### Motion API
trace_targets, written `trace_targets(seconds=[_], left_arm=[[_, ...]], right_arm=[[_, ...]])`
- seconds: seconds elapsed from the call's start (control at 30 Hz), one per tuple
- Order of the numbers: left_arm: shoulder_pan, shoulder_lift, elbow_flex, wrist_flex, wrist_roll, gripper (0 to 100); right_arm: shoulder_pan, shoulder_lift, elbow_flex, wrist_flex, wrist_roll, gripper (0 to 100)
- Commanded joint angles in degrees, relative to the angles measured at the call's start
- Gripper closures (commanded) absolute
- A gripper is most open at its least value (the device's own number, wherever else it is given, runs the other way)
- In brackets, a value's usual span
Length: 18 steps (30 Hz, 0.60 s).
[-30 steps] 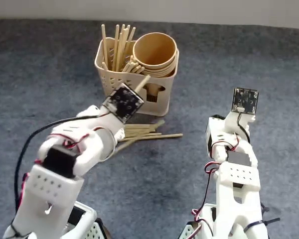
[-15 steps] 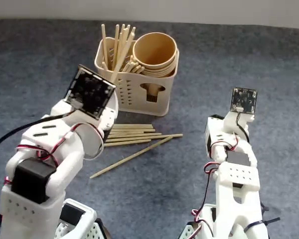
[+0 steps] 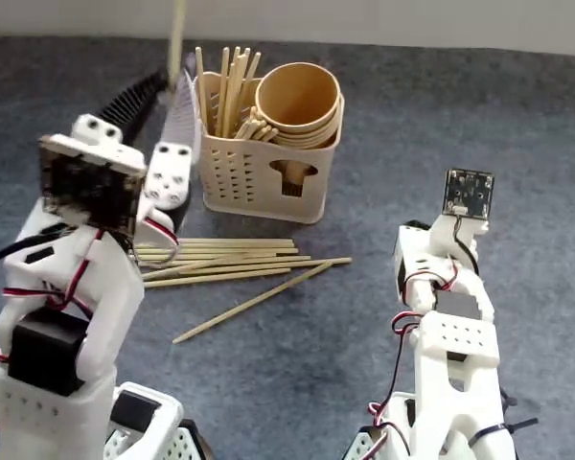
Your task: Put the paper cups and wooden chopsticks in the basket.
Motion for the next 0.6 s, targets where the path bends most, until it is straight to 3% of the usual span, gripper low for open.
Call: trace_targets(seconds=[0.0, 0.17, 0.3, 0.57], left_arm=[[-0.92, 3.74, -0.04, -10.55, 0.97, 99], [-3.03, 11.91, -0.22, -20.22, 7.47, 99], [-3.47, 20.53, -0.31, -27.78, 8.62, 99], [-5.41, 32.04, -0.22, -32.79, 8.79, 99]], right_arm=[[-0.57, -0.75, -0.22, -1.36, 0.53, 98.8], [-0.57, -0.75, -0.22, -1.36, 0.53, 98.8], [-0.57, -0.75, -0.22, -1.36, 0.53, 98.8], [-0.66, -0.75, -0.22, -1.36, 0.62, 98.8]])
